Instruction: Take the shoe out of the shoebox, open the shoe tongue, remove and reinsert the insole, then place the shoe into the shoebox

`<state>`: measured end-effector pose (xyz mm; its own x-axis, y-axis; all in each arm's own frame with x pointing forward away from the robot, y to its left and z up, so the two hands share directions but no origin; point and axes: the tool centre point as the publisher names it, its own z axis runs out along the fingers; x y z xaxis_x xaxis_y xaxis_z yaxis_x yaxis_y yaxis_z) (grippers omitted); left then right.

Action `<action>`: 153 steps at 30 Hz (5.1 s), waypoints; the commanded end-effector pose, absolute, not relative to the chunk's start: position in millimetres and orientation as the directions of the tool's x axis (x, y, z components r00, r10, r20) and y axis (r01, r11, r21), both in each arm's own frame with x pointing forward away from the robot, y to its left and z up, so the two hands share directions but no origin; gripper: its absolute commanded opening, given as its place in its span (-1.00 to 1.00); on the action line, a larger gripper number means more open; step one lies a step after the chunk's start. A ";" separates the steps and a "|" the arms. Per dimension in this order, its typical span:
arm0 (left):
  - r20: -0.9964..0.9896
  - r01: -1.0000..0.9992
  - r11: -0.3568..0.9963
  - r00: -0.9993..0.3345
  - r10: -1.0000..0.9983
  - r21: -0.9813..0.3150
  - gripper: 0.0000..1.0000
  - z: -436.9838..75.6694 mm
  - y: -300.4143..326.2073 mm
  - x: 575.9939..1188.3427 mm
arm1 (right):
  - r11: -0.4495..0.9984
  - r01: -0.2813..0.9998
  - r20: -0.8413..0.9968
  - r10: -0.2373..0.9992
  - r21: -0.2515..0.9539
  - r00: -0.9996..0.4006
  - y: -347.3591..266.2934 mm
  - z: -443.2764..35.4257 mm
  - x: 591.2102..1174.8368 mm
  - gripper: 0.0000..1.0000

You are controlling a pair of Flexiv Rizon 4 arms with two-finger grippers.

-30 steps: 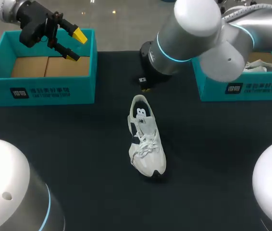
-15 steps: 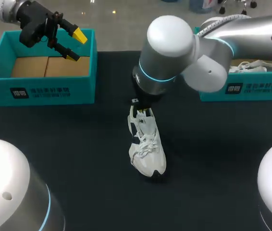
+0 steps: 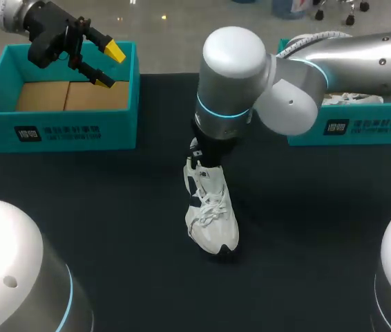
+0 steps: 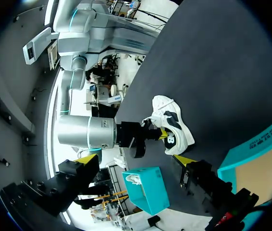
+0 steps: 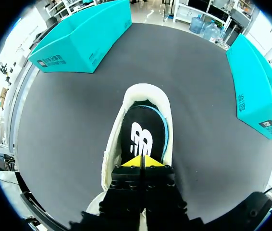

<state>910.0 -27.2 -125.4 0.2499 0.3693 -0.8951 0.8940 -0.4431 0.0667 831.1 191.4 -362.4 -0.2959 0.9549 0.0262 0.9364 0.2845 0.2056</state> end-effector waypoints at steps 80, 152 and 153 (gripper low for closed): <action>-0.894 0.894 -0.443 0.251 0.371 0.067 1.00 -125.1 -26.8 909.8 | 0.478 0.874 -0.273 0.856 0.093 -0.439 192.6 -388.0 865.0 -1.00; -0.894 0.894 -0.443 0.251 0.371 0.067 1.00 -125.1 -26.8 909.8 | 0.180 0.974 -0.102 0.976 -0.139 -0.195 198.2 -354.9 838.9 -1.00; -0.894 0.894 -0.443 0.251 0.371 0.067 1.00 -125.1 -26.8 909.8 | 0.178 0.972 -0.117 0.974 -0.151 -0.196 197.7 -356.4 835.7 -1.00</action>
<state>910.0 -27.2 -125.4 0.2499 0.3692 -0.8951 0.8940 -0.4431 0.0668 834.9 194.3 -352.5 -0.1935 0.9759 -0.1005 0.9750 0.1798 -0.1309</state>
